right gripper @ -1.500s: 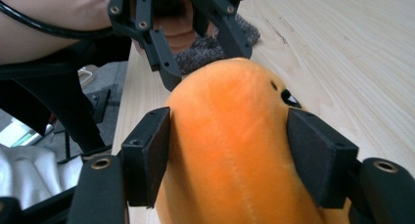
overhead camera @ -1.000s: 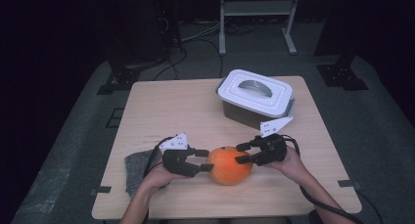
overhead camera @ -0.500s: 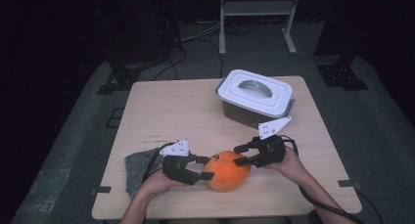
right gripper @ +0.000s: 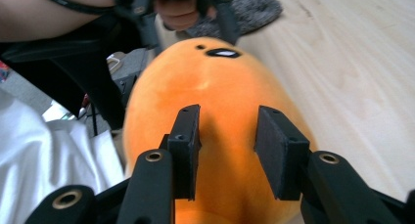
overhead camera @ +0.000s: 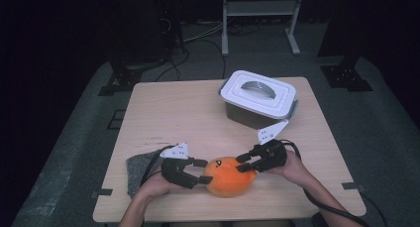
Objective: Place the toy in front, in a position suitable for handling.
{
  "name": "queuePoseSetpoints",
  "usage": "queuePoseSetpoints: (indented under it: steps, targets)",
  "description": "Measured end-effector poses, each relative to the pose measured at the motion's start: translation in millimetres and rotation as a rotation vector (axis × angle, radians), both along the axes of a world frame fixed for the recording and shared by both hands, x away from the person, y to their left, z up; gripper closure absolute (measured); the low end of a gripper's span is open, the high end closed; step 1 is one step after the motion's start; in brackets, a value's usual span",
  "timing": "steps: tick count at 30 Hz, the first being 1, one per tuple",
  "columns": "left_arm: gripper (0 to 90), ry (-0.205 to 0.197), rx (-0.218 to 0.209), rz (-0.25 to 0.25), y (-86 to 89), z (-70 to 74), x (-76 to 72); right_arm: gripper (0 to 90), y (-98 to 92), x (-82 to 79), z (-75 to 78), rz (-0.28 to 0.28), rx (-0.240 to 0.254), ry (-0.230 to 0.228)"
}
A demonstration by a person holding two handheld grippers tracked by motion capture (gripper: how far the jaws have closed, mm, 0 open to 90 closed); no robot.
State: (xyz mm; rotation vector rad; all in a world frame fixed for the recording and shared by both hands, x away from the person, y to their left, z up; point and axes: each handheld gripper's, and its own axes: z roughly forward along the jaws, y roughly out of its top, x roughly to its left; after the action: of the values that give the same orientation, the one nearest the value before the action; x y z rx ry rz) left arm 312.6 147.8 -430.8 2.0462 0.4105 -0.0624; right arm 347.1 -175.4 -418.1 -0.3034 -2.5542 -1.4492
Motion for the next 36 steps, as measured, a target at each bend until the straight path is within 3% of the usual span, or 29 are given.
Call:
queuePoseSetpoints:
  steps: [4, 9, 14, 16, 19, 21, 25, 26, 29, 32, 36]
  targets:
    - [35.4, -0.003, 0.006, 0.011, 3.0, 1.9, 1.9, 60.5, -0.7, -9.2, -1.5, 0.012, 0.001, -0.001]
    - [34.9, 0.025, -0.055, -0.011, 6.5, 8.2, 0.3, 61.2, 0.9, -17.1, -1.4, 0.024, 0.002, -0.011]
    - [35.0, 0.038, -0.024, -0.055, -0.5, 5.7, -3.9, 60.1, 7.5, -24.1, 1.7, 0.053, -0.004, -0.023]
    - [35.0, 0.040, -0.022, -0.065, -2.2, 2.9, -5.4, 54.9, 7.2, -23.3, 4.9, 0.049, -0.002, -0.035]
    - [34.9, 0.028, -0.012, -0.083, -2.8, 2.8, -6.4, 43.6, 4.0, -17.9, 8.1, 0.001, 0.000, -0.055]
    - [35.0, 0.018, -0.008, -0.092, -3.8, 3.4, -7.2, 40.2, 3.6, -12.4, 5.9, -0.011, -0.009, -0.046]
    - [34.4, 0.013, 0.002, -0.109, -4.9, 1.3, -7.7, 23.9, 9.8, -5.6, -3.7, -0.018, -0.037, -0.004]
    - [33.9, 0.011, 0.007, -0.112, -5.1, 0.3, -7.7, 23.9, 11.9, -5.0, -5.9, -0.020, -0.049, 0.003]
    - [33.6, 0.014, 0.007, -0.107, -5.6, -1.2, -7.2, 28.9, 16.7, -5.9, -11.4, -0.007, -0.067, 0.021]
    - [33.6, 0.007, 0.003, -0.097, -6.2, -0.5, -6.0, 48.3, 15.8, -8.9, -10.6, -0.001, -0.072, -0.002]
    - [33.5, -0.007, 0.002, -0.086, -7.4, 2.7, -4.0, 63.5, 10.4, -12.3, -7.5, -0.001, -0.033, -0.030]
